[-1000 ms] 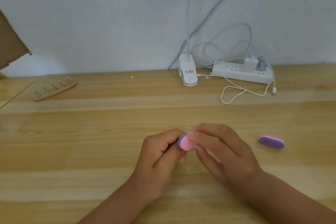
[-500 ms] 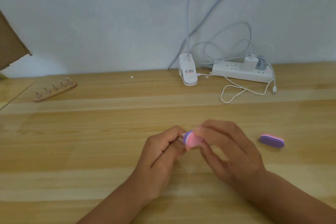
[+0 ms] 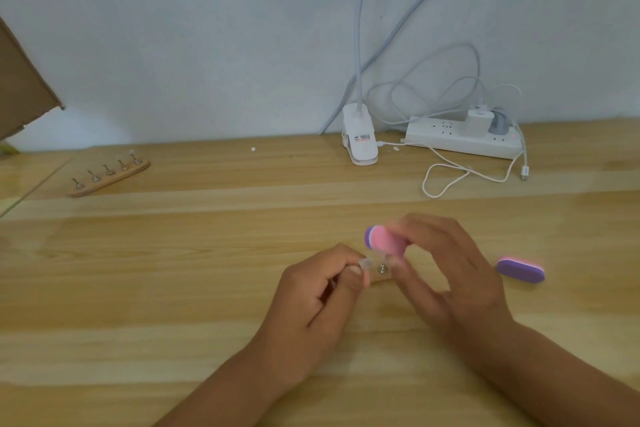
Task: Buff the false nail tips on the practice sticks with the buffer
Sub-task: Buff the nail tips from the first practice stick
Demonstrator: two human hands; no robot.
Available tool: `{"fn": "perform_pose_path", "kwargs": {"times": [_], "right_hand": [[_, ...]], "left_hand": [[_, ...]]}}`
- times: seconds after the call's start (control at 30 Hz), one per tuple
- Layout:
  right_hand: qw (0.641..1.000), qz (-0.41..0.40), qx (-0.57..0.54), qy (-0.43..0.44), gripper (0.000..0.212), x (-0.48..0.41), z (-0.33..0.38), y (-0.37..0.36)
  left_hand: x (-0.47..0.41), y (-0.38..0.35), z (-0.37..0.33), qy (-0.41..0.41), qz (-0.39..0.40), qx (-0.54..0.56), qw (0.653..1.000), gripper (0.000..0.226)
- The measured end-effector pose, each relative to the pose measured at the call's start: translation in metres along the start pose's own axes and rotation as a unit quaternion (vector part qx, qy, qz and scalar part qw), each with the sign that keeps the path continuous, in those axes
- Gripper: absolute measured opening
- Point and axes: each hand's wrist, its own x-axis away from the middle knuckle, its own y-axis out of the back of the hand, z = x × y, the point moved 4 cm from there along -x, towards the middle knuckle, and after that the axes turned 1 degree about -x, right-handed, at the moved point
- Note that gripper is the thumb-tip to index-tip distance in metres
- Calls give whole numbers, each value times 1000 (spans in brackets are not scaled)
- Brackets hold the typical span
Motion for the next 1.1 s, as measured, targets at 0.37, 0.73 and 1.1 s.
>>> {"fn": "perform_pose_path", "kwargs": {"times": [0.37,0.73,1.1], "right_hand": [[998,48,-3,48,27,5,9,-5],[1000,22,18,-5,29,0,-3,-2],[999,24,-16,17,30,1,0,1]], "left_hand": [[-3,6,-1,-29,-82,-39,995,13],[-2,10,0,-12,-97,-47,994,13],[-3,8,0,-32,-87,-54,994,13]]}}
